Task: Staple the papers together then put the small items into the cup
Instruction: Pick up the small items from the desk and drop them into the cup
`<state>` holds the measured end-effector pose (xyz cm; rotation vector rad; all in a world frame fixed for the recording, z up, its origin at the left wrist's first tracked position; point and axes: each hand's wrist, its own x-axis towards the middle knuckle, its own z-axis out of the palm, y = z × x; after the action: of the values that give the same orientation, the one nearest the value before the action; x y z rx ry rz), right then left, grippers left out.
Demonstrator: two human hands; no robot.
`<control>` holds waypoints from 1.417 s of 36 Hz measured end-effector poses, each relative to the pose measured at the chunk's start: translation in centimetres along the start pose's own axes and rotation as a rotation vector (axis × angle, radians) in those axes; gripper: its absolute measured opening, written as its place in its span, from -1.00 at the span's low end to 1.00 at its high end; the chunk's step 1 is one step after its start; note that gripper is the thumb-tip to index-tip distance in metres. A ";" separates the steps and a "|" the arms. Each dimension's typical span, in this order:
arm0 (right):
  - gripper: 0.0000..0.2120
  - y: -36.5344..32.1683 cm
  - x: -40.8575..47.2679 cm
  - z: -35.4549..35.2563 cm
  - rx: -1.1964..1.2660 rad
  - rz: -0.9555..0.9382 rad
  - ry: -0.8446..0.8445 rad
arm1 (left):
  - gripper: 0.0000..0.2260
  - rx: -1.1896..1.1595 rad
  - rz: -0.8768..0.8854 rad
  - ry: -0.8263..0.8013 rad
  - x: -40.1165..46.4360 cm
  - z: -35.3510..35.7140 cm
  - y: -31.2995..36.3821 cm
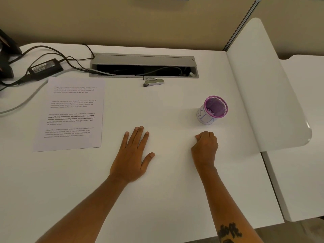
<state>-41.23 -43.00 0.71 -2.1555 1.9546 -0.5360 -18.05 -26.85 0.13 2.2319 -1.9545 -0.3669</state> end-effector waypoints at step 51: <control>-0.91 -1.8 13.7 -12.3 0.343 0.012 -0.125 | -0.33 -0.032 0.002 0.018 0.0 0.1 0.0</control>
<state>-43.32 -54.98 14.58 -1.9140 1.6688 -0.6624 -18.05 -26.85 0.07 2.2059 -1.9283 -0.3732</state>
